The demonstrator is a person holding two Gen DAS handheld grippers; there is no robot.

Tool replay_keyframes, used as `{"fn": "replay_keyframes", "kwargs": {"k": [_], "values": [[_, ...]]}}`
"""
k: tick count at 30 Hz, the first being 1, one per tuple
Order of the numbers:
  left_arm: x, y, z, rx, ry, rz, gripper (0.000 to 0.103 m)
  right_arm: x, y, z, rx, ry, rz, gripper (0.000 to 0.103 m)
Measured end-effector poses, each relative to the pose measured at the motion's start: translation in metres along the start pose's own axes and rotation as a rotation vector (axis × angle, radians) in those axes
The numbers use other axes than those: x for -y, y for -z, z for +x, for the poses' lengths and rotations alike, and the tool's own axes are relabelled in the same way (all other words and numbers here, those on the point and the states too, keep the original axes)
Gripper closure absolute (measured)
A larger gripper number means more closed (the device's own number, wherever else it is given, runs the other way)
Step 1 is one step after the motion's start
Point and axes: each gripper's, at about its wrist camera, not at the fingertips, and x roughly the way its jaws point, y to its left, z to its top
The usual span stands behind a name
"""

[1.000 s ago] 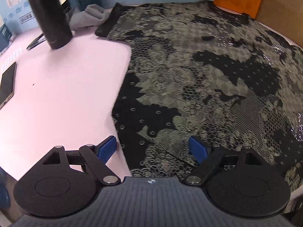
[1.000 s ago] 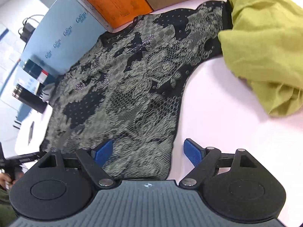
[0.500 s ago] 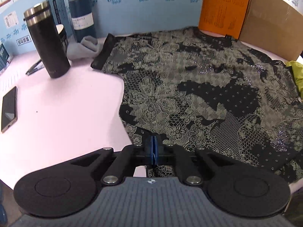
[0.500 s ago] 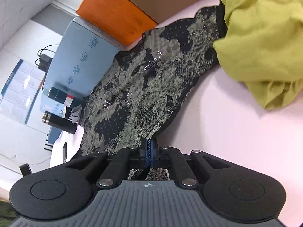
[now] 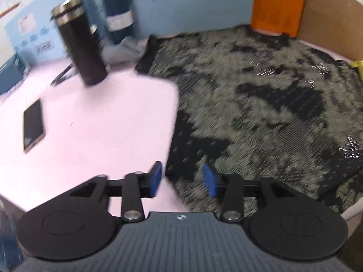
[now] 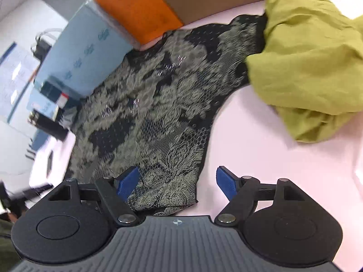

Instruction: Fold clothes

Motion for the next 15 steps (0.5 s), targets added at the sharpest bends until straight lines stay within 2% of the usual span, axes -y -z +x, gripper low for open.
{"fn": "replay_keyframes", "kwargs": {"k": [2,4,6,7,8,9,10,13,15], "values": [[0.007,-0.001,0.004,-0.004,0.007,0.050,0.038,-0.003,0.004,0.012,-0.031,0.023,-0.011,0.029],[0.013,0.002,0.014,-0.036,0.013,0.080,0.033,-0.005,0.009,0.019,-0.045,0.012,0.000,0.030],[0.017,0.007,0.024,-0.073,0.011,0.091,0.032,-0.012,0.016,0.023,-0.045,0.005,-0.023,0.048],[0.020,0.010,0.029,-0.088,0.011,0.097,0.038,-0.016,0.018,0.027,-0.056,0.022,-0.032,0.086],[0.024,0.012,0.032,-0.097,0.011,0.107,0.067,-0.017,0.019,0.032,-0.075,0.026,-0.018,0.100],[0.027,0.012,0.035,-0.103,0.006,0.119,0.096,-0.015,0.019,0.034,-0.078,0.013,0.007,0.100],[0.029,0.011,0.035,-0.099,0.007,0.128,0.098,-0.013,0.018,0.034,-0.074,-0.013,0.033,0.100],[0.029,0.003,0.026,-0.048,0.043,0.125,0.098,-0.007,0.010,0.018,-0.019,-0.165,0.114,0.100],[0.026,-0.004,0.017,-0.020,0.061,0.124,0.098,-0.005,0.003,0.004,0.022,-0.226,0.147,0.100]]}}
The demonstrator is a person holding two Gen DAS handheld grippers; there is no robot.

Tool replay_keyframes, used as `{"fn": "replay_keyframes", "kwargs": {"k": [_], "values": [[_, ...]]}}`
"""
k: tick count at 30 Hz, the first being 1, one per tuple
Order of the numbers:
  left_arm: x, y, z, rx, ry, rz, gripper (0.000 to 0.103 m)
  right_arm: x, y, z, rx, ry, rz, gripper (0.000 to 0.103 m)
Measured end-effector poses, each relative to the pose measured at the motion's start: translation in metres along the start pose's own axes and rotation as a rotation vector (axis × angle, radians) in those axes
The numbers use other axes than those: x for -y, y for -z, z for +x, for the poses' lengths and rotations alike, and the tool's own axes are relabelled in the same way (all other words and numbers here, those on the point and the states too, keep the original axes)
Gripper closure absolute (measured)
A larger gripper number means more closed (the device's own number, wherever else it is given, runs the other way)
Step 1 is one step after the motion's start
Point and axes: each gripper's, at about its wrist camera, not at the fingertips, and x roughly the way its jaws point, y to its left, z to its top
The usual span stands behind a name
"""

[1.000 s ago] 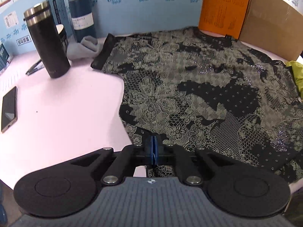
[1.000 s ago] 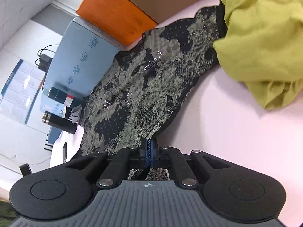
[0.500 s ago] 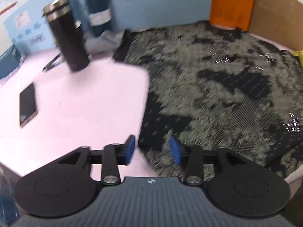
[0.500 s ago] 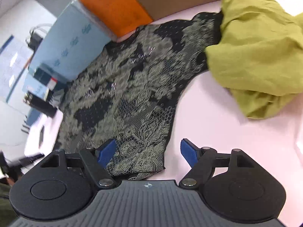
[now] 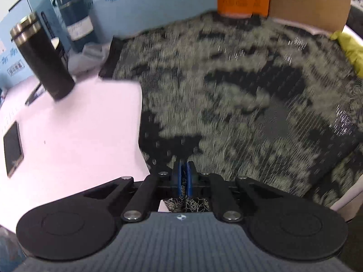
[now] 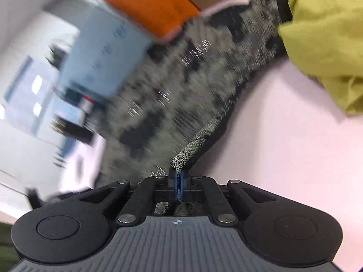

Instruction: Fold clothes

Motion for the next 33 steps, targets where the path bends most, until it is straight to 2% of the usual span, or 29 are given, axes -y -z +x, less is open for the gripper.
{"fn": "replay_keyframes", "kwargs": {"k": [4,7,10,12,13,16,19,22,24,25,28,31,33], "values": [[-0.004,-0.005,-0.015,0.011,0.002,0.025,0.098,0.001,-0.007,-0.021,0.014,-0.023,0.009,0.100],[-0.009,0.003,-0.015,-0.043,-0.011,0.051,0.097,0.004,-0.010,-0.034,0.008,-0.012,0.010,0.100],[-0.013,0.018,-0.009,-0.126,-0.084,0.121,0.095,0.015,-0.009,-0.032,-0.087,0.162,-0.023,0.100],[-0.022,0.024,-0.014,-0.149,-0.120,0.120,0.095,0.019,-0.011,-0.035,-0.114,0.283,-0.055,0.097],[-0.028,0.023,-0.018,-0.144,-0.132,0.105,0.095,0.020,-0.014,-0.038,-0.111,0.321,-0.063,0.097],[-0.032,0.008,-0.028,-0.068,-0.137,0.083,0.090,0.004,-0.031,-0.039,-0.046,0.336,-0.109,0.095],[-0.008,-0.025,-0.013,0.029,-0.069,0.117,0.083,-0.033,-0.055,-0.007,-0.018,0.309,-0.239,0.091],[0.043,-0.061,0.016,0.109,0.037,0.224,0.080,-0.072,-0.078,0.049,-0.022,0.266,-0.354,0.066],[0.079,-0.080,0.036,0.135,0.118,0.280,0.066,-0.098,-0.091,0.094,-0.046,0.235,-0.436,0.065],[0.095,-0.087,0.047,0.134,0.157,0.294,0.065,-0.109,-0.098,0.116,-0.060,0.233,-0.472,0.063],[0.133,-0.096,0.076,0.064,0.246,0.297,0.065,-0.126,-0.118,0.177,-0.091,0.289,-0.533,0.063],[0.152,-0.087,0.085,0.004,0.355,0.301,0.066,-0.128,-0.137,0.216,-0.079,0.351,-0.535,0.063],[0.159,-0.075,0.081,-0.014,0.402,0.314,0.063,-0.128,-0.144,0.238,-0.081,0.387,-0.545,0.063]]}}
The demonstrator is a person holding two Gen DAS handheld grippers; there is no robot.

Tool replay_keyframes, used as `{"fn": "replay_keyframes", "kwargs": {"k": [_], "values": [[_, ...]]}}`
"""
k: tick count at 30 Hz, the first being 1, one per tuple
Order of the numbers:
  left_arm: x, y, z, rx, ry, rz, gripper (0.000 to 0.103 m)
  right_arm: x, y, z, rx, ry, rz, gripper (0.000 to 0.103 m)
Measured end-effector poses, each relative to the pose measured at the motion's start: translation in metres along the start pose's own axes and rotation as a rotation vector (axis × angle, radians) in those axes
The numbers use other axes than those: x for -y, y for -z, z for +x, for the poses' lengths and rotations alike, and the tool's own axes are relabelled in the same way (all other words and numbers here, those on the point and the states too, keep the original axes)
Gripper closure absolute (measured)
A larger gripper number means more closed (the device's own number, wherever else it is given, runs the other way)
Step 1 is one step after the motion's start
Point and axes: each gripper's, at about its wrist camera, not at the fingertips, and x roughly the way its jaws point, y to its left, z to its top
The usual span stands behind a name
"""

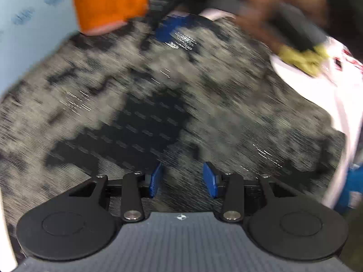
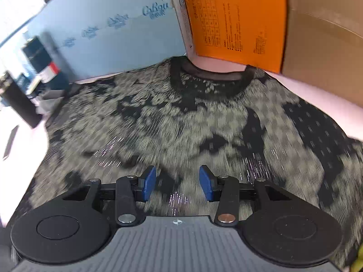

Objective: Fold clothes
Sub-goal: 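Smooth the body of the top with both open grippers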

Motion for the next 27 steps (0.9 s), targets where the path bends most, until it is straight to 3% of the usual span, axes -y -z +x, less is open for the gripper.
{"fn": "replay_keyframes", "kwargs": {"k": [6,8,9,14,16,18,20,22,24,27], "values": [[0.019,0.019,-0.012,-0.027,0.098,0.013,0.061,-0.014,-0.013,0.056,-0.044,0.137,-0.072,0.059],[0.023,0.024,-0.016,-0.037,0.129,0.009,0.061,-0.019,-0.015,0.065,-0.023,0.175,-0.118,0.039],[0.025,0.027,-0.018,-0.042,0.143,0.005,0.061,-0.021,-0.017,0.070,-0.019,0.193,-0.138,0.035],[0.030,0.038,-0.025,-0.052,0.175,-0.018,0.057,-0.014,-0.022,0.080,0.002,0.216,-0.131,0.017],[0.032,0.038,-0.029,-0.049,0.174,-0.014,0.056,-0.010,-0.022,0.076,0.012,0.220,-0.104,0.021],[0.030,0.040,-0.035,-0.033,0.173,-0.037,0.056,-0.012,-0.017,0.062,0.044,0.156,-0.087,0.022],[0.024,0.043,-0.041,-0.014,0.163,-0.088,0.053,-0.016,-0.006,0.048,0.041,0.023,-0.090,0.021],[0.019,0.047,-0.048,0.006,0.132,-0.117,0.046,-0.023,0.009,0.039,-0.020,-0.074,-0.120,0.021],[0.014,0.050,-0.057,0.029,0.095,-0.137,0.046,-0.029,0.028,0.034,-0.103,-0.138,-0.153,0.020],[0.004,0.053,-0.074,0.072,0.045,-0.174,0.044,-0.035,0.056,0.011,-0.150,-0.217,-0.202,0.015]]}}
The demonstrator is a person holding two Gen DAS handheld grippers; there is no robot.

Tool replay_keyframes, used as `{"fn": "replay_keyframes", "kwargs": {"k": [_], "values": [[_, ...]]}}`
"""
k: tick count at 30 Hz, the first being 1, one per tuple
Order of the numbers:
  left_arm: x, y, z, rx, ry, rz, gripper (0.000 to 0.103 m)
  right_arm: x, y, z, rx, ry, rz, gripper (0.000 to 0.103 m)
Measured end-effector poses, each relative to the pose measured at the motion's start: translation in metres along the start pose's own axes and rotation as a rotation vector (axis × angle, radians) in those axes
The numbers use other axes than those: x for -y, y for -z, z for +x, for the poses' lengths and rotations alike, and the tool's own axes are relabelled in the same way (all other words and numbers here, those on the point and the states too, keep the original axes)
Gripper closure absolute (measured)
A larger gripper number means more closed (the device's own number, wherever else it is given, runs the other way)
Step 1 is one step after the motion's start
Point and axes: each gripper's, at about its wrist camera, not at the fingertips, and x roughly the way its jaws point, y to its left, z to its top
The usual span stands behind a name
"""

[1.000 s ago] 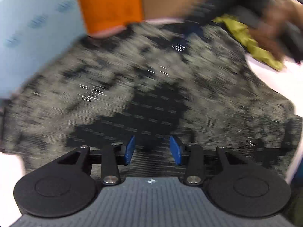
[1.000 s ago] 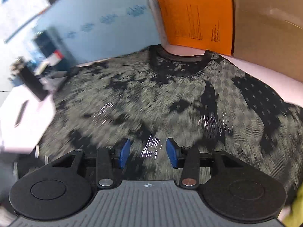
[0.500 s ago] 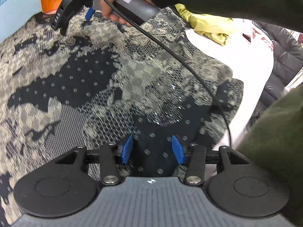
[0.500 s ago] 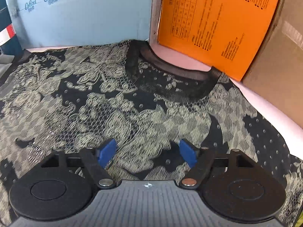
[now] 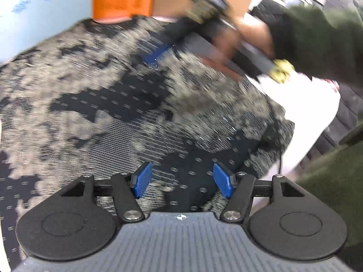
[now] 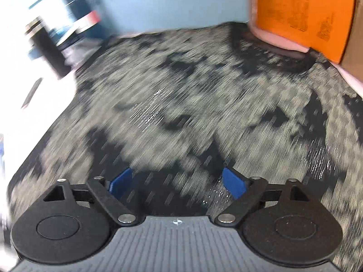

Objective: Fold clothes
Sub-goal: 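Smooth the body of the top with both open grippers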

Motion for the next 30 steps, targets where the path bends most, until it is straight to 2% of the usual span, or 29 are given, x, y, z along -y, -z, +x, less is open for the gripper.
{"fn": "replay_keyframes", "kwargs": {"k": [4,5,8,13,17,20,23,26,30], "values": [[-0.017,0.002,-0.010,0.036,-0.053,-0.061,0.039,-0.013,0.027,-0.019,-0.110,-0.142,-0.054,0.014],[-0.020,0.001,-0.008,0.035,-0.068,-0.078,0.039,-0.016,0.028,-0.025,-0.100,-0.152,-0.067,0.014],[-0.030,-0.002,0.000,0.030,-0.110,-0.126,0.039,-0.014,0.011,-0.034,0.013,-0.118,-0.039,0.014],[-0.038,0.003,0.023,-0.052,-0.131,-0.187,0.039,0.006,-0.036,-0.010,0.141,-0.095,0.172,0.014],[-0.025,0.016,0.020,-0.084,-0.124,-0.142,0.039,0.015,-0.059,0.013,0.191,-0.088,0.257,0.014],[-0.017,0.026,0.012,-0.094,-0.140,-0.123,0.038,0.029,-0.064,0.030,0.168,-0.114,0.327,0.014],[-0.013,0.031,0.001,-0.078,-0.183,-0.149,0.038,0.032,-0.053,0.029,0.144,-0.186,0.351,0.012],[-0.016,0.033,-0.011,-0.051,-0.226,-0.191,0.038,0.029,-0.032,0.024,0.076,-0.296,0.349,0.009],[-0.023,0.019,-0.020,0.003,-0.276,-0.187,0.034,0.019,0.008,0.007,0.032,-0.358,0.305,0.007]]}}
